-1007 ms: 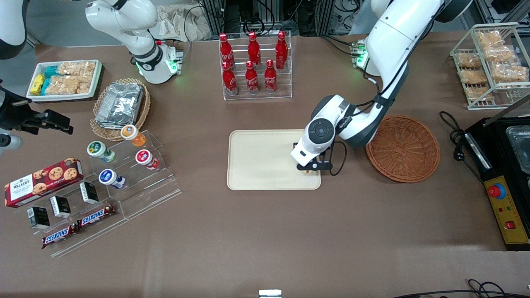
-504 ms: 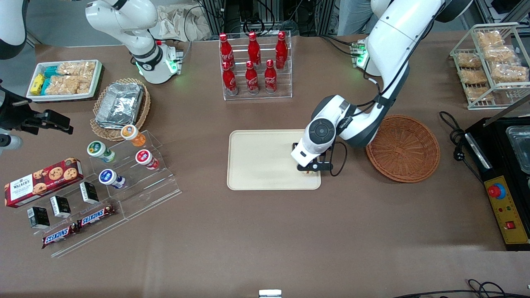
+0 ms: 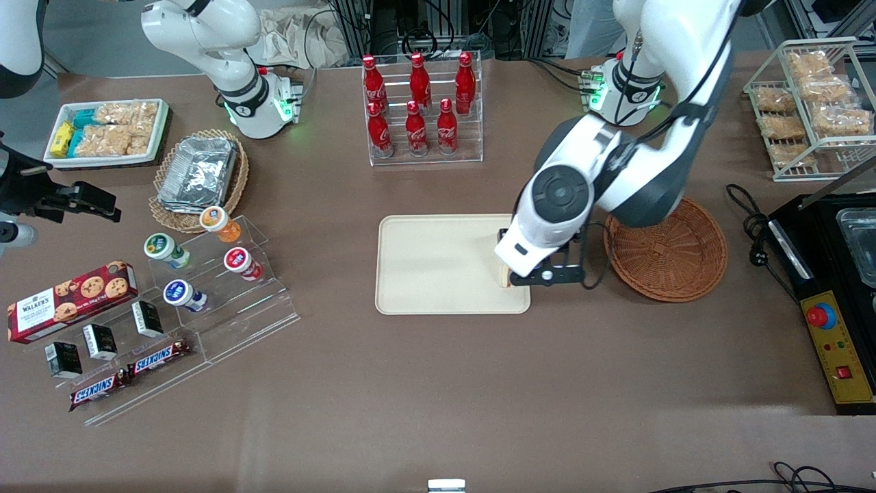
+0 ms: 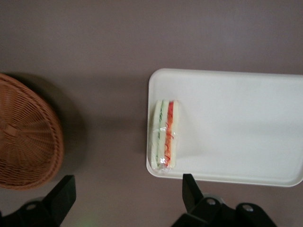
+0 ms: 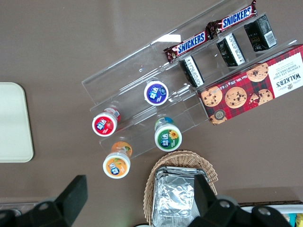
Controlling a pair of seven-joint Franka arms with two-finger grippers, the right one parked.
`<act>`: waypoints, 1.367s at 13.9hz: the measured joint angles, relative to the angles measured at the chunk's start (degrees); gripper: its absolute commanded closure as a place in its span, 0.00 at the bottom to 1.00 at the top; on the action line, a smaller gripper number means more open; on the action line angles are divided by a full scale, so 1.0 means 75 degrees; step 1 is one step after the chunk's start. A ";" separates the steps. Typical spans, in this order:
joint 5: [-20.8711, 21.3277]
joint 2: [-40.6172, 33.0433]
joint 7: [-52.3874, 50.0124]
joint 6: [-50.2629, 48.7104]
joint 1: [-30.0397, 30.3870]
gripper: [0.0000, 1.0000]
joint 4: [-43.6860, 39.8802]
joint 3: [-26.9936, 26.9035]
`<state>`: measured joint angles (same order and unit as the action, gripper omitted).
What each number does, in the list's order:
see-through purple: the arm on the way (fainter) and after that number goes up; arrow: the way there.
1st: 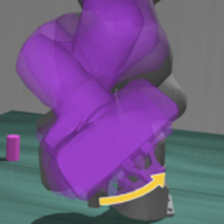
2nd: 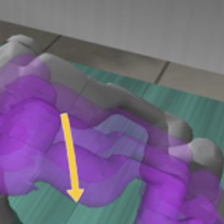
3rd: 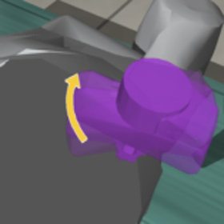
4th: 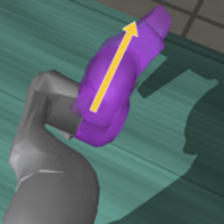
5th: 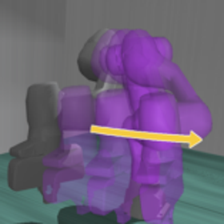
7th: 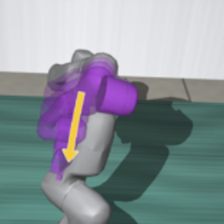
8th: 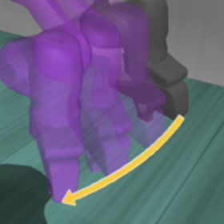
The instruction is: Place sandwich from basket to tray
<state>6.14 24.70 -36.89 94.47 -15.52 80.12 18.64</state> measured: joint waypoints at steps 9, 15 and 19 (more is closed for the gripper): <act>-0.0897 -0.1569 0.2084 -0.1133 0.0085 0.00 -0.0361 -0.2912; -0.0904 -0.2649 0.2211 -0.1287 0.0806 0.00 0.0323 -0.2696; -0.0904 -0.2684 0.2194 -0.1285 0.1634 0.00 0.0370 -0.1681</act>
